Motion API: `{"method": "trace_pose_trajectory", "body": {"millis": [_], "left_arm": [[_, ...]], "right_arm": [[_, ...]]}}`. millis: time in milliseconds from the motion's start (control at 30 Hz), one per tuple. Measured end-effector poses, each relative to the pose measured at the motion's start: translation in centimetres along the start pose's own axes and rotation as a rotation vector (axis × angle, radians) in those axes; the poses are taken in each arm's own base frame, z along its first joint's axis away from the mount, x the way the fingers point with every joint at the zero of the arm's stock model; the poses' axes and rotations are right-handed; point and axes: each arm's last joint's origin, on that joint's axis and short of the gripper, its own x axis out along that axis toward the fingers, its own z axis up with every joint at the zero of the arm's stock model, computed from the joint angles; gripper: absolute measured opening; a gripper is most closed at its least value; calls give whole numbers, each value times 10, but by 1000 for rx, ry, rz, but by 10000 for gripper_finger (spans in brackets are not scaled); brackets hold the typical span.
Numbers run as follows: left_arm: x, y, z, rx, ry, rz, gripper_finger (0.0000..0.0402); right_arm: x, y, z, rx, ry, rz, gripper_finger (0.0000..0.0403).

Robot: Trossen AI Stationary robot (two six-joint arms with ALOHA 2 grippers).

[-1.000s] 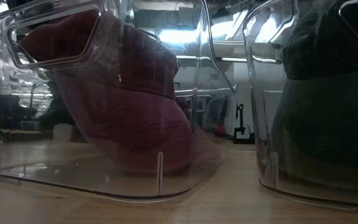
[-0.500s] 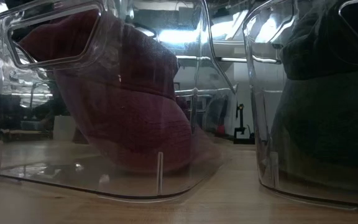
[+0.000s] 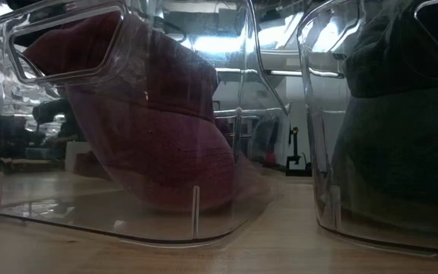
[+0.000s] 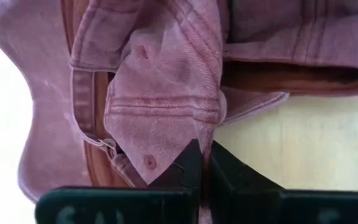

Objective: Pick & Place hat
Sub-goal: Put the top red cap into the left transparent bin

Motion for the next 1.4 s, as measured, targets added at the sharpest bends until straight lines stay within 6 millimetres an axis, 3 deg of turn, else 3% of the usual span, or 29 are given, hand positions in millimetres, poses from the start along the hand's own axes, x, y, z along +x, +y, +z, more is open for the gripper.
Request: {"method": "trace_pose_trajectory", "body": {"millis": [333,600,967,1200,1400], "left_arm": [[-9,10,1,-223,-35,-4,4],[-28,23,3,-331,-119,-3,4],[-79,57,28,-595,-363,-202,4],[-115,72,48,-660,-499,-311,4],[-134,79,60,-711,-563,-333,3]], "right_arm": [[0,0,0,0,0,0,34],[0,0,0,0,0,0,34],[0,0,0,0,0,0,34],[0,0,0,0,0,0,34],[0,0,0,0,0,-1,34]]}}
